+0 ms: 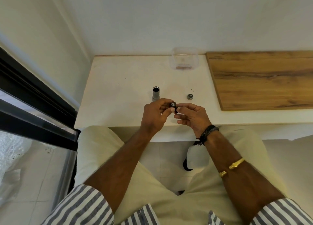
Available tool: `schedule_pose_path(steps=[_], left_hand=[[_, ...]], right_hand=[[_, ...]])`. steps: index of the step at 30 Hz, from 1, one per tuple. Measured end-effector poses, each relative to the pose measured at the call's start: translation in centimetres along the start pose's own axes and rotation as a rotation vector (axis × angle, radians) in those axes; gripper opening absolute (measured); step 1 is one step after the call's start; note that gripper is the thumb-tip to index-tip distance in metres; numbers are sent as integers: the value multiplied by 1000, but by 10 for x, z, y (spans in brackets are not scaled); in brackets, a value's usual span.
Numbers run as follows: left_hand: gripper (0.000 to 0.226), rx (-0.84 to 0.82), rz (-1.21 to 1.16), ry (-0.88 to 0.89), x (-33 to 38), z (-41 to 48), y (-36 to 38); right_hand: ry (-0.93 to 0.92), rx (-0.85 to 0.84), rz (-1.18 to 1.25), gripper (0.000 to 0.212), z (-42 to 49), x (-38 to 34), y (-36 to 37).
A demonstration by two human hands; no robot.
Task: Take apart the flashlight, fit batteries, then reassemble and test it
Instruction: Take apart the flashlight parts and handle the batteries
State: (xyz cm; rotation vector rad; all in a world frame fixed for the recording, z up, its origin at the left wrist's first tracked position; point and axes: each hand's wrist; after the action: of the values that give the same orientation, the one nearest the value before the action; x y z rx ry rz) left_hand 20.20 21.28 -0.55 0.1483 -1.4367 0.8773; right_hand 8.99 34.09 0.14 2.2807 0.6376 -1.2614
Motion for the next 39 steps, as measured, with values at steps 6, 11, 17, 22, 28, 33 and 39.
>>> schedule_pose_path(steps=[6,11,17,22,28,33,39], left_hand=[[27,-25,66,55,-4,2,-1],[28,-33,91,92,-6,1,0],[31,-79,127,92,-8,1,3],[24,-53,168,119,-5,0,4],[23,-22,129,121,0,-1,4],[23,18,117,93,1,0,4],[22,50,104,74,-3,1,7]], right_hand=[[19,29,-23,10,4,-2,5],[47,12,-9,11,4,-2,2],[76,10,16,14,3,-3,1],[81,13,25,15,0,-3,3],[85,-9,102,19,0,-7,3],[96,-30,143,12,1,-8,1],[53,-4,143,11,0,-10,3]])
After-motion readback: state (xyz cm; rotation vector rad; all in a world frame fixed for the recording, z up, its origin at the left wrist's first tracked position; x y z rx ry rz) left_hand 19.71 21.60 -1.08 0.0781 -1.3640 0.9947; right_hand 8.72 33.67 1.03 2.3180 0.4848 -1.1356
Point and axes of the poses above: each hand's wrist, its own z-axis towards the middle knuckle, its own y-axis out of the palm, x = y × z, and after that the axes turned 1 degree about y, right-handed
